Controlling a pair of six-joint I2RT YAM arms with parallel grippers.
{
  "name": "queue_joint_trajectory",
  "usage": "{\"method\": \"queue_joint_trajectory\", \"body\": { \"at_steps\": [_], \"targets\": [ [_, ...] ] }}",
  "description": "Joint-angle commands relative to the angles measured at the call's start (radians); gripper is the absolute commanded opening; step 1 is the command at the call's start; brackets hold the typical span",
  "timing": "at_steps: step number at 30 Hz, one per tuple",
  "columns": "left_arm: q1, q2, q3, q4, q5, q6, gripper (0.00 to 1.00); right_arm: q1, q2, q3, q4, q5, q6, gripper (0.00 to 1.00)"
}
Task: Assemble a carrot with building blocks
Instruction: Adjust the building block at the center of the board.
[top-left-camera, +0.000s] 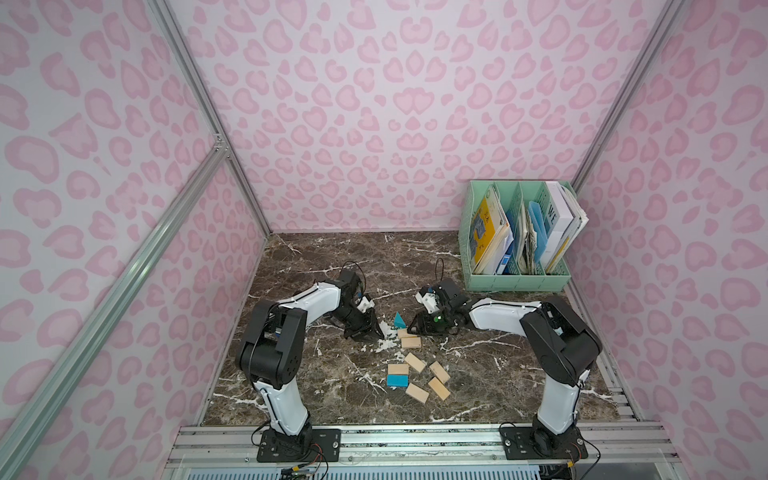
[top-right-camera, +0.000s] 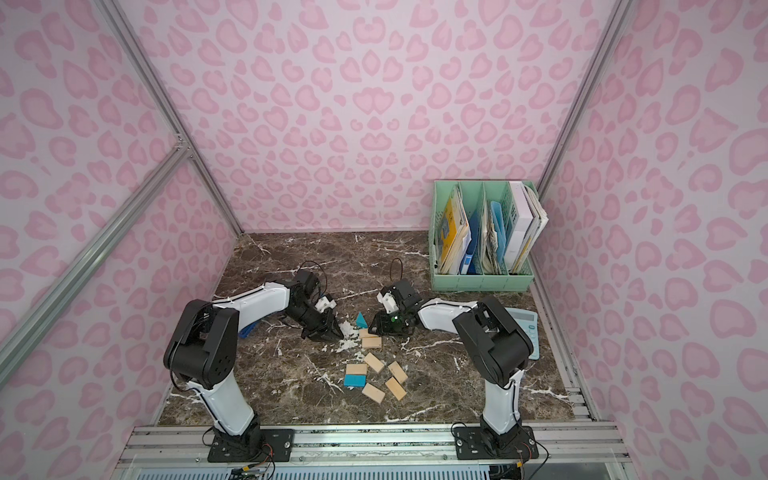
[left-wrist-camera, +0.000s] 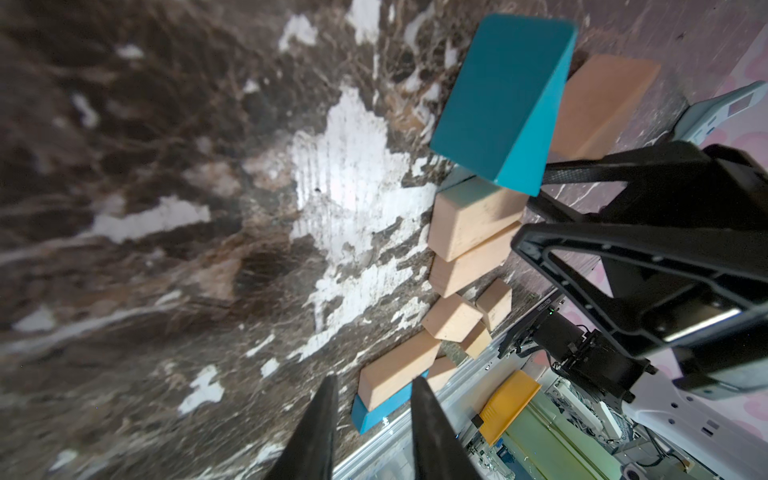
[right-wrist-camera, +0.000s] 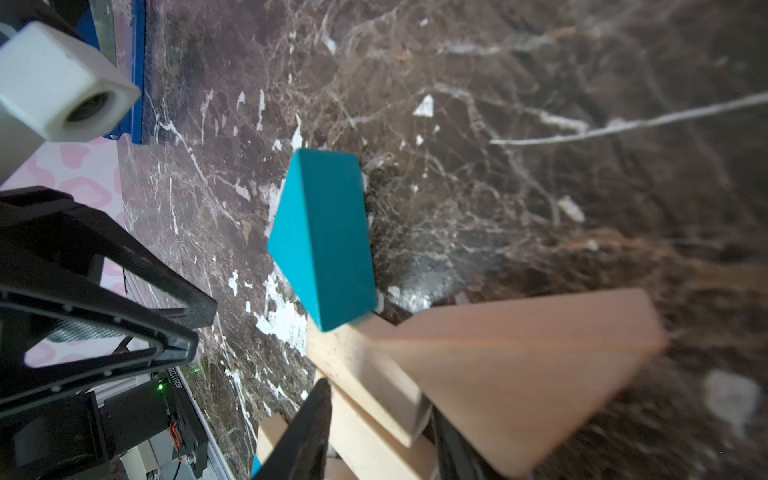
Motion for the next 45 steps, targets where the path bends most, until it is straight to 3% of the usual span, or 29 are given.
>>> {"method": "queue_joint_trajectory", "body": {
  "at_steps": [1,10,18,24,28,41,45],
  "targets": [
    [0.003,-0.006,-0.002,-0.025,-0.001,0.026,0.32,0.009,0.013,0.012,-0.017,0.015,0.007,0.43],
    [0.011,-0.009,-0.008,-0.027,0.006,0.037,0.31,0.019,-0.038,-0.012,-0.053,0.062,0.013,0.42],
    [0.011,-0.020,-0.018,-0.011,0.034,0.027,0.31,0.023,-0.190,-0.057,-0.128,0.089,0.000,0.42],
    [-0.006,-0.003,-0.053,0.068,0.084,-0.033,0.30,0.031,-0.226,-0.191,-0.030,0.057,0.063,0.42],
    [-0.044,0.010,-0.053,0.102,0.080,-0.054,0.00,0.031,-0.229,-0.228,0.019,0.042,0.092,0.41],
    [-0.081,0.018,-0.009,0.101,0.070,-0.075,0.00,0.021,-0.228,-0.223,0.004,0.051,0.069,0.40],
    [-0.080,0.010,0.007,0.089,0.063,-0.073,0.00,-0.008,-0.290,-0.232,-0.048,0.105,0.034,0.44]
  ]
}}
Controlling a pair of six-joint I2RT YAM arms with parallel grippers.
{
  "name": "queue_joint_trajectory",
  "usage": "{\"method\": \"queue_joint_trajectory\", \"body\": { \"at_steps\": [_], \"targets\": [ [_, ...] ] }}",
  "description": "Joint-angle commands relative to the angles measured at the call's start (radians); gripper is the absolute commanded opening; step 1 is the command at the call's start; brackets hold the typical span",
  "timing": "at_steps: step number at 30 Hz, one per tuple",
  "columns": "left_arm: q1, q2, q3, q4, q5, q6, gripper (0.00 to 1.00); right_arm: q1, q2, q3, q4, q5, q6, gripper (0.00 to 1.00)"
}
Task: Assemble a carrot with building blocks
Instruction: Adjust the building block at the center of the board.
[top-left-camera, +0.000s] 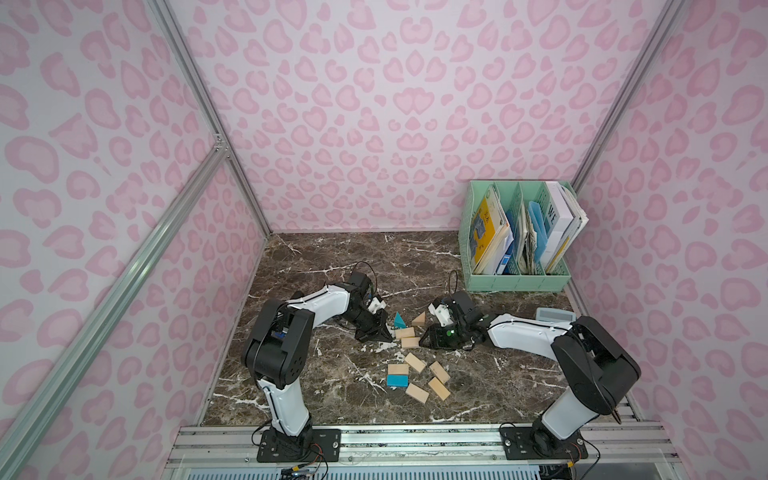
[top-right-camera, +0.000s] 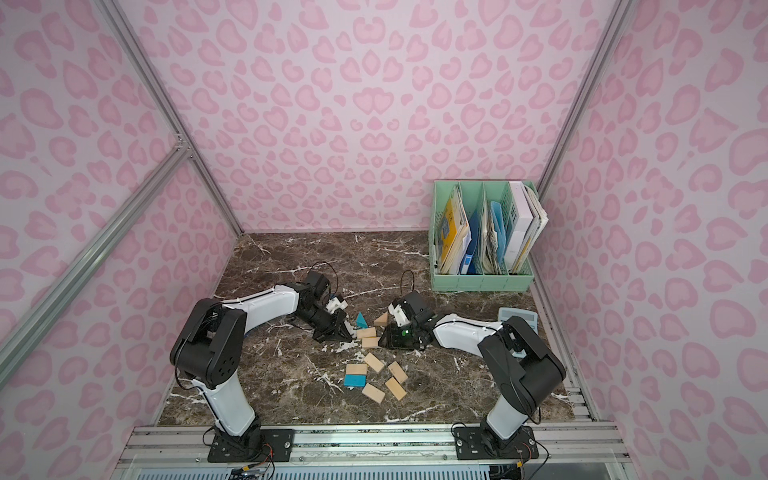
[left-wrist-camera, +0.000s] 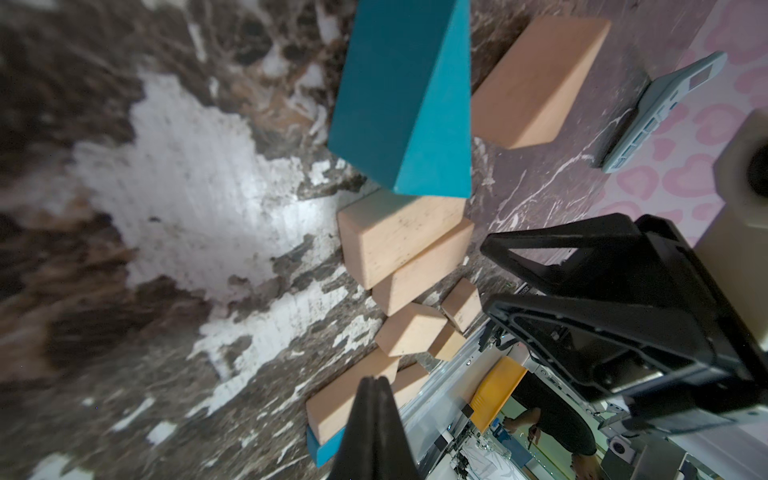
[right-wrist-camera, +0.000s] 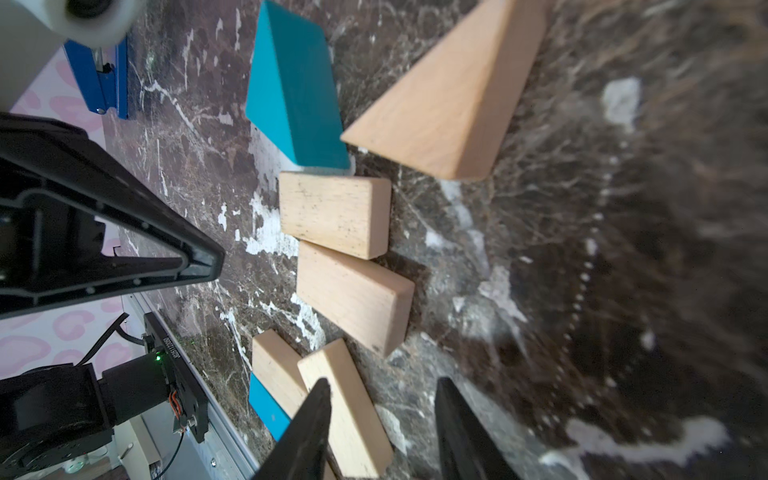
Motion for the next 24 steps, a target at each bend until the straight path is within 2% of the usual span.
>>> {"method": "queue_joint_trajectory", "body": {
  "at_steps": [1,7,10,13,24],
  "targets": [
    [-0.001,-0.007,0.011,-0.017,-0.010,-0.003,0.00,-0.037,-0.051,-0.018,-0.026,0.030,-0.033,0.44],
    [-0.009,0.024,0.017,-0.011,-0.004,-0.001,0.02,-0.080,-0.059,-0.043,-0.012,-0.007,-0.043,0.44],
    [-0.021,0.059,0.022,0.007,0.006,-0.009,0.16,-0.058,-0.029,-0.035,0.023,-0.021,-0.023,0.44],
    [-0.036,0.083,0.026,0.028,0.007,-0.022,0.23,-0.034,0.008,-0.016,0.045,-0.032,-0.009,0.43],
    [-0.075,0.142,0.065,0.058,-0.019,-0.055,0.24,-0.012,0.077,0.010,0.068,-0.048,-0.012,0.43]
  ]
}}
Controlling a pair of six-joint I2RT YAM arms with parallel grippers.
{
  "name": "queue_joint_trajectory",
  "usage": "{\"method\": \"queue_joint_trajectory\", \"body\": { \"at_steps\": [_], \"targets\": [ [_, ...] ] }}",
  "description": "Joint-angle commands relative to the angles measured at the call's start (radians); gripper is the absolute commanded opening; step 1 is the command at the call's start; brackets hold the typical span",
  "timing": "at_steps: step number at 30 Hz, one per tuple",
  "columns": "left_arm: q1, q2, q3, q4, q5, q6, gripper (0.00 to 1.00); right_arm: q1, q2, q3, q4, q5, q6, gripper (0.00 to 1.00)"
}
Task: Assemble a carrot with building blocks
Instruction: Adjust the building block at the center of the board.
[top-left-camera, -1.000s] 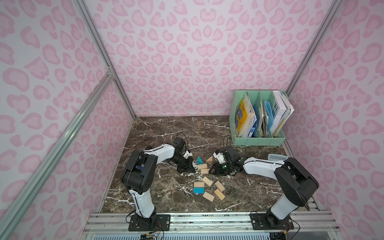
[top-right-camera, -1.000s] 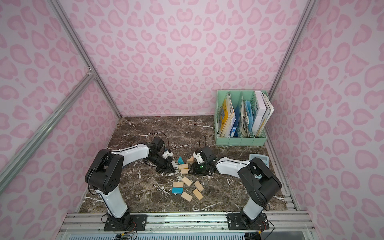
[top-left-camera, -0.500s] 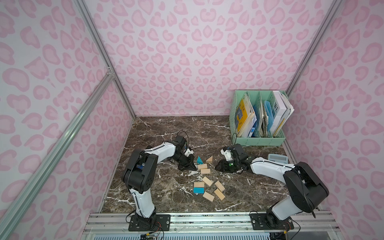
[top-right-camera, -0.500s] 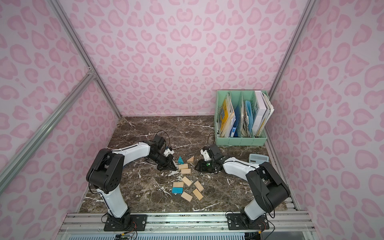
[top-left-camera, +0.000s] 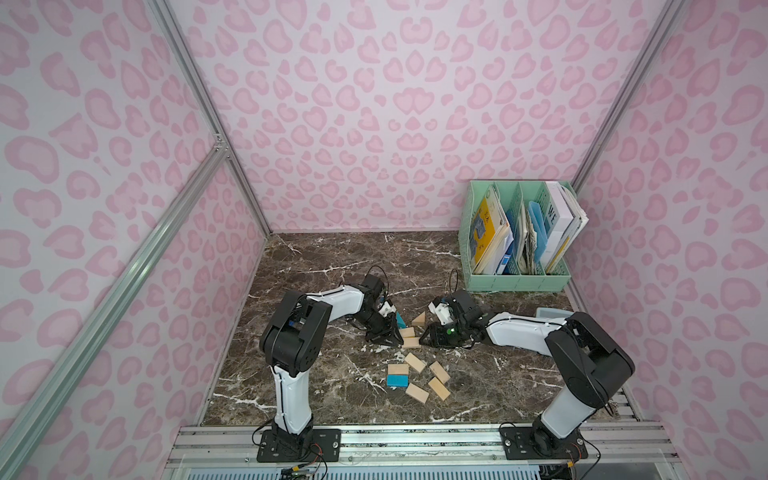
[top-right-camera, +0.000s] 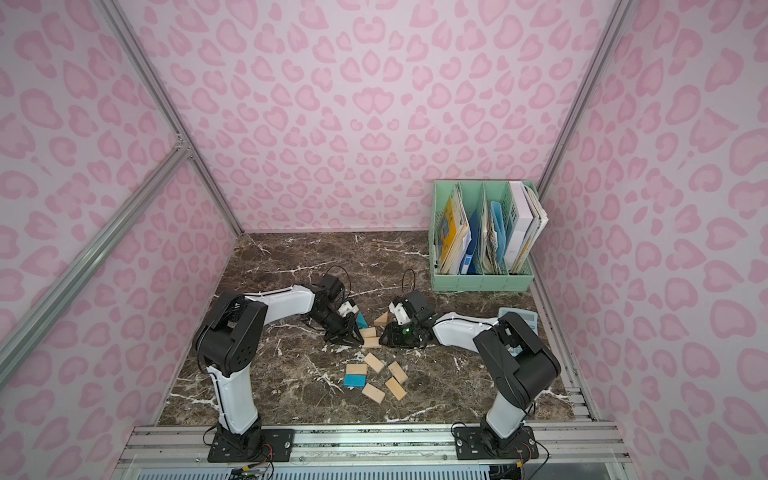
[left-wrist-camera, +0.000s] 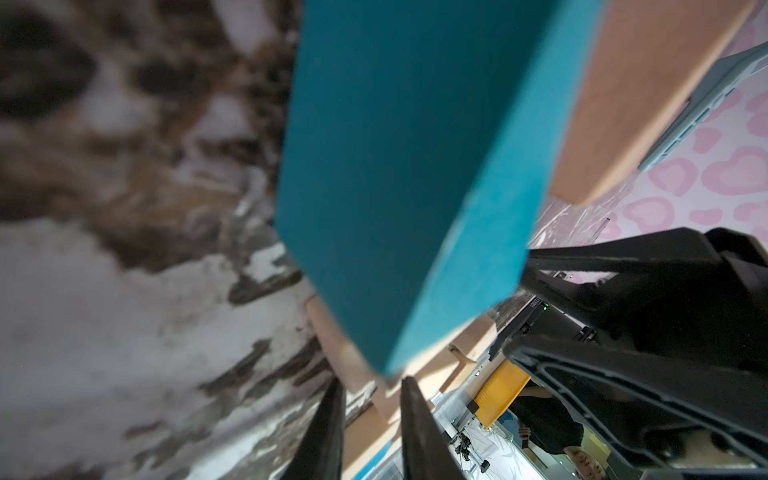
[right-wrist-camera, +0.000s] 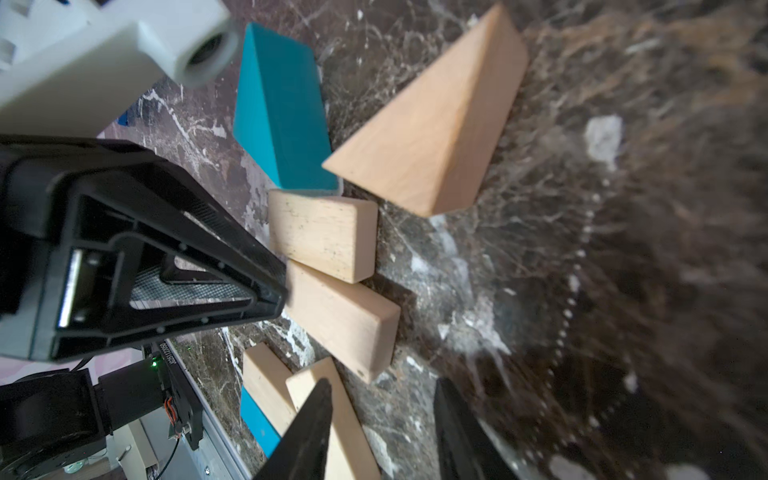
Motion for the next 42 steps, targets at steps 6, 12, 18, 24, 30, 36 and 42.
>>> {"method": "queue_joint_trajectory", "body": {
  "at_steps": [6,12,18,24,30,36,42],
  "targets": [
    [-0.011,0.022,0.025,0.013,-0.012,-0.022,0.19,0.001,0.042,0.018,0.051,-0.047,0.007,0.40],
    [-0.033,0.039,0.050,0.010,0.002,-0.033,0.13,-0.001,0.046,0.022,0.032,-0.054,-0.009,0.34],
    [-0.061,0.047,0.073,0.010,0.010,-0.045,0.11,-0.024,0.016,0.003,0.010,-0.053,-0.020,0.31],
    [-0.088,0.088,0.128,0.015,0.028,-0.064,0.11,-0.063,-0.013,-0.024,-0.006,-0.053,-0.036,0.31],
    [-0.112,0.113,0.172,0.002,0.025,-0.072,0.11,-0.093,-0.037,-0.040,-0.023,-0.055,-0.052,0.31],
    [-0.115,0.098,0.170,-0.026,-0.016,-0.068,0.20,-0.112,-0.044,-0.046,-0.040,-0.059,-0.074,0.31],
    [-0.114,0.066,0.154,-0.070,-0.065,-0.053,0.30,-0.133,-0.056,-0.034,-0.072,-0.051,-0.103,0.30]
  ]
}}
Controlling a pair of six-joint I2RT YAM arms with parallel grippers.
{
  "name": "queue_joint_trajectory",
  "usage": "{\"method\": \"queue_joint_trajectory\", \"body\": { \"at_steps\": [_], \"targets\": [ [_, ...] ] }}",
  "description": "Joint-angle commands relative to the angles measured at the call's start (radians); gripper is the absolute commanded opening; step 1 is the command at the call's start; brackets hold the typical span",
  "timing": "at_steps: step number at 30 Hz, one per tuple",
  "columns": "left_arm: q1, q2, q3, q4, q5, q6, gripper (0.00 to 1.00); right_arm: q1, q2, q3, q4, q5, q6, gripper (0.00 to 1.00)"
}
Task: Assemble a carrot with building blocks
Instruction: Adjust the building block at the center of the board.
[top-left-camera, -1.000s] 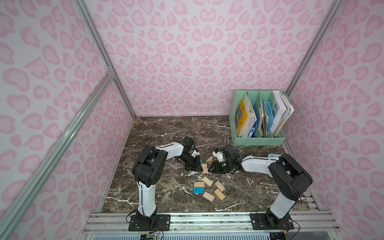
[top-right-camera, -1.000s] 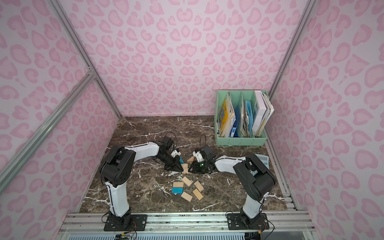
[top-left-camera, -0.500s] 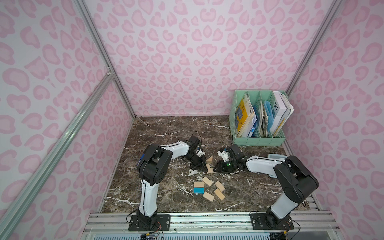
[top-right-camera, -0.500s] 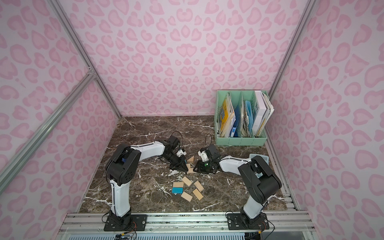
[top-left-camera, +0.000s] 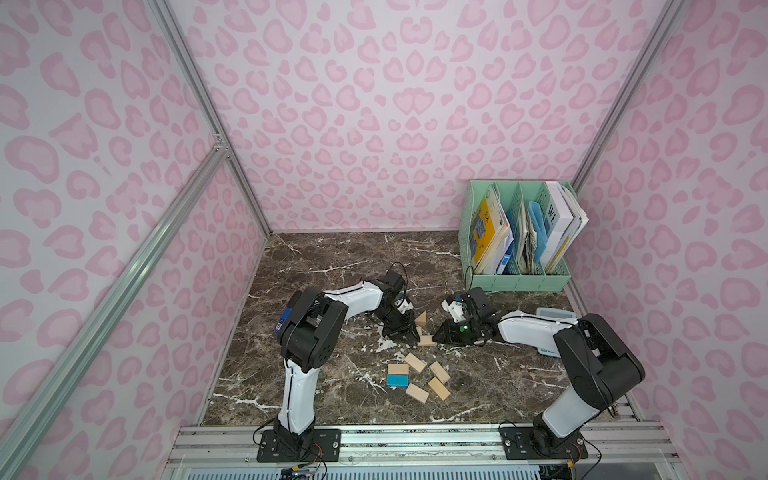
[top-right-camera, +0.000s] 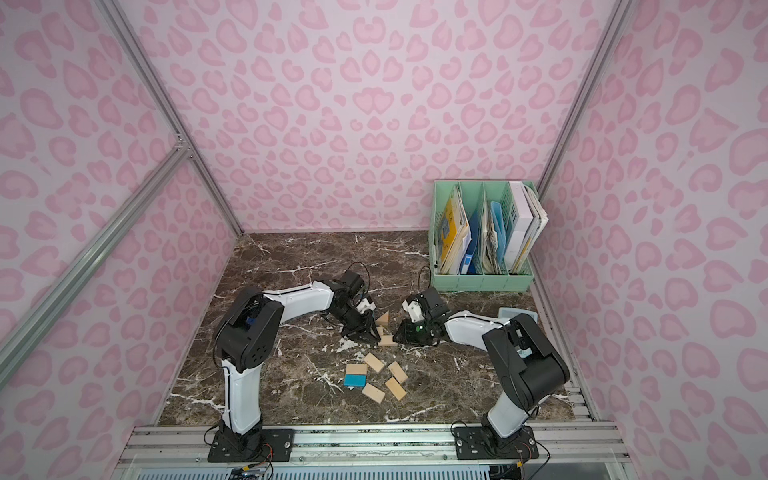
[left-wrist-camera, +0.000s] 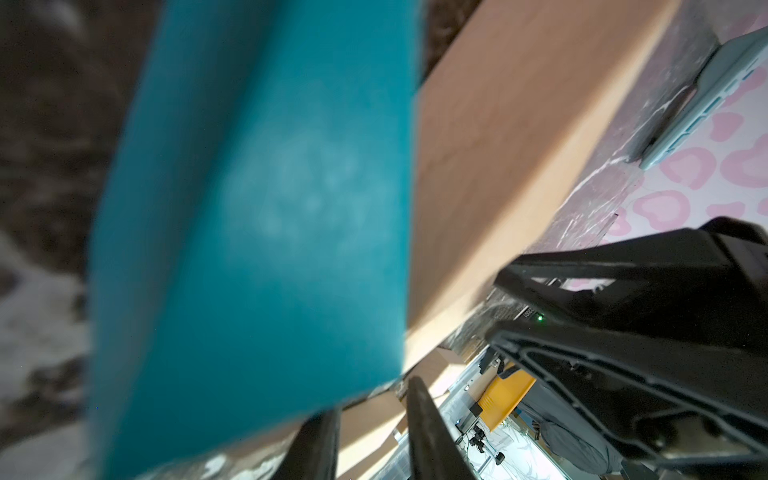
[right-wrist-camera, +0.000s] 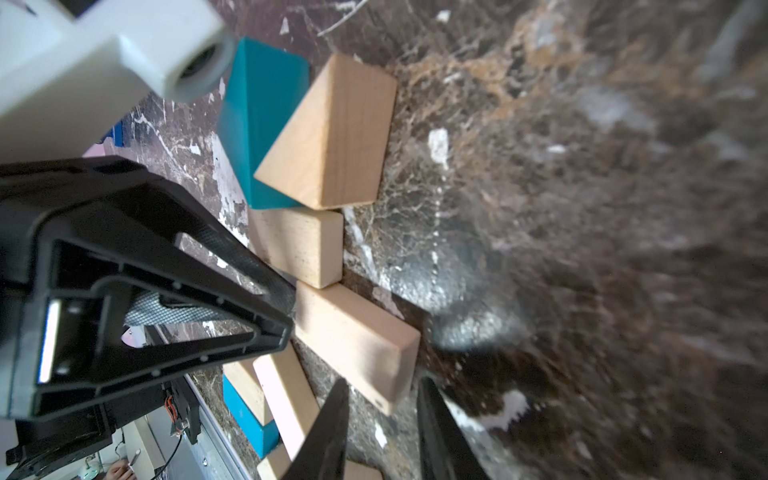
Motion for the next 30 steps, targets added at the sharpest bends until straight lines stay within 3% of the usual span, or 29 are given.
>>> {"method": "queue_joint_trajectory", "body": {
  "at_steps": [1,8,11,16,18,22,30],
  "targets": [
    [0.002,-0.023,-0.009,-0.044,-0.046,0.015,0.31,-0.005,-0.018,0.012,-0.035,0.006,-0.040,0.31],
    [0.018,-0.052,-0.035,-0.054,-0.060,0.016,0.30,0.018,-0.056,0.050,-0.138,0.086,-0.095,0.44],
    [0.032,-0.096,-0.053,-0.068,-0.069,0.019,0.30,0.040,-0.070,0.088,-0.209,0.174,-0.080,0.65],
    [0.087,-0.213,-0.079,-0.133,-0.101,0.047,0.30,0.113,-0.013,0.190,-0.319,0.280,-0.017,0.88],
    [0.123,-0.252,-0.083,-0.165,-0.114,0.066,0.30,0.162,0.041,0.248,-0.365,0.320,-0.001,0.93],
    [0.187,-0.296,-0.090,-0.209,-0.115,0.105,0.30,0.231,0.142,0.320,-0.403,0.390,0.070,0.98],
    [0.223,-0.358,-0.148,-0.225,-0.113,0.135,0.30,0.262,0.181,0.332,-0.411,0.486,0.156,0.94]
  ]
}}
